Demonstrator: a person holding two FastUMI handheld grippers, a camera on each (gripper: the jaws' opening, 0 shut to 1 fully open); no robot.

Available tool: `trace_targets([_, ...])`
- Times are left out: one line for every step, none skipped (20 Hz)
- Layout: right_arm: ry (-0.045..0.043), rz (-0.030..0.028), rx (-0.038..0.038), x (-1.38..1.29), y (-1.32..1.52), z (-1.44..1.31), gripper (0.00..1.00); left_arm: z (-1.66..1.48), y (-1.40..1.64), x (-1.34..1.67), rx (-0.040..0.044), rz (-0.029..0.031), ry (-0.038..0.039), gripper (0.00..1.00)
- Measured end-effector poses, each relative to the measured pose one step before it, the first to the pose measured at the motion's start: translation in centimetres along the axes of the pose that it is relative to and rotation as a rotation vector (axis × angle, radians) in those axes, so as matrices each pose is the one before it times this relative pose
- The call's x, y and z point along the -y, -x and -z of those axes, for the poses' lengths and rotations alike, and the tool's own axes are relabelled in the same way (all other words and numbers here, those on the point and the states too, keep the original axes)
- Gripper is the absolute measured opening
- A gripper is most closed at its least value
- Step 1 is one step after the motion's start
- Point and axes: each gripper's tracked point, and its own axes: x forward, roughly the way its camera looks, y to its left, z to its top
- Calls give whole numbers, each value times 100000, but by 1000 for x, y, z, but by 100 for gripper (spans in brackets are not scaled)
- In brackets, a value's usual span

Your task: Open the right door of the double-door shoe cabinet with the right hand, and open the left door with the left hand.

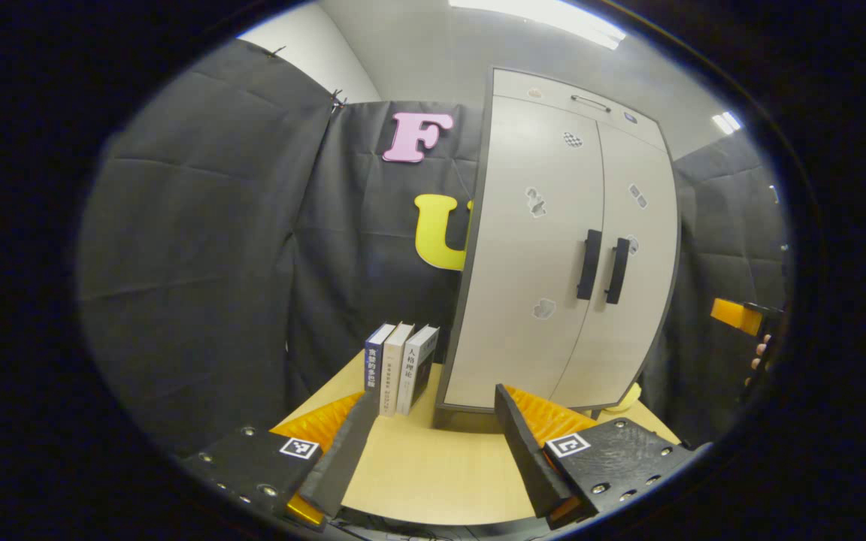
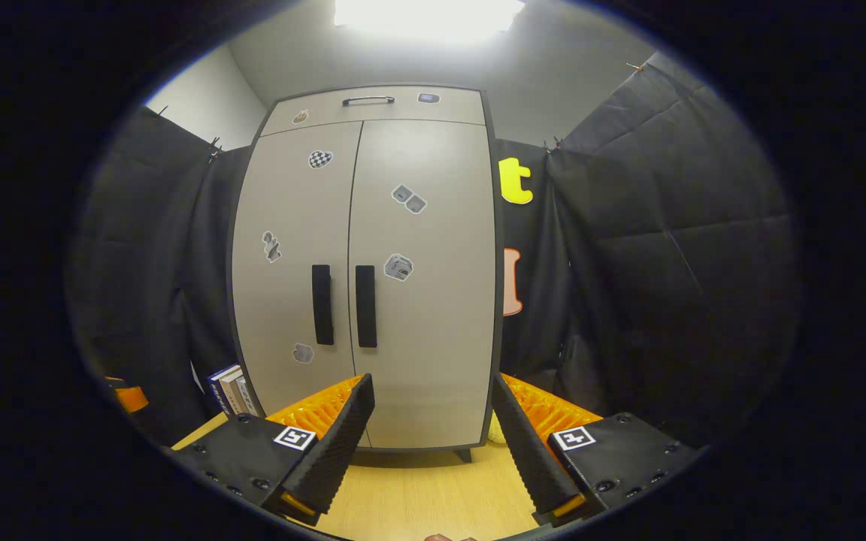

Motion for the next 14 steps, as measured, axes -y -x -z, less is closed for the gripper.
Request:
trace_targets([321, -1009, -202, -48, -109, -109, 98, 319, 188, -223, -242, 63, 783, 93])
trace_targets([514, -772, 268, -68, -77, 41, 97, 115, -19, -97, -59, 183, 741, 94])
trace_targets([449, -616, 798, -97, -113, -332, 99, -3, -59, -30, 100, 24, 552, 93])
trace_targets([395, -630, 997, -137, -143, -316, 98, 82, 37, -97, -20, -292, 330, 93])
trace_targets([390, -984, 972, -266, -250, -419, 98, -66, 87, -72, 25, -455, 93, 93])
trace_targets([589, -1208, 1075, -478, -874, -837, 97, 23, 76, -57, 120, -458, -70, 93])
trace_targets([843, -761, 1247, -449, -891, -1013, 98, -37, 58, -91, 24, -351, -227, 93])
trace_targets([1036, -684, 929, -573, -1116, -865, 98, 262, 23, -131, -203, -376, -380, 93])
trace_targets([1119, -903, 841, -519, -871, -652, 96, 190, -72, -217, -456, -477, -422, 93])
trace_targets([1011, -937, 752, -599, -850, -548, 96, 184, 66, -477, -347, -513, -344, 93])
trace_targets([448, -1100, 695, -568, -985, -479, 97, 145, 53, -381, -237, -465, -119, 93])
trace_targets([176, -1236, 634, -700, -1016, -400, 97, 223, 57, -303, -334, -531, -43, 93])
trace_targets([396, -853, 624, -538, -1181, -363, 97, 163, -52, -320, -613, -601, 36, 93])
trace_targets([649, -129, 408, -425, -1233, -336, 98, 347, -52, -297, -1075, -858, 129, 93])
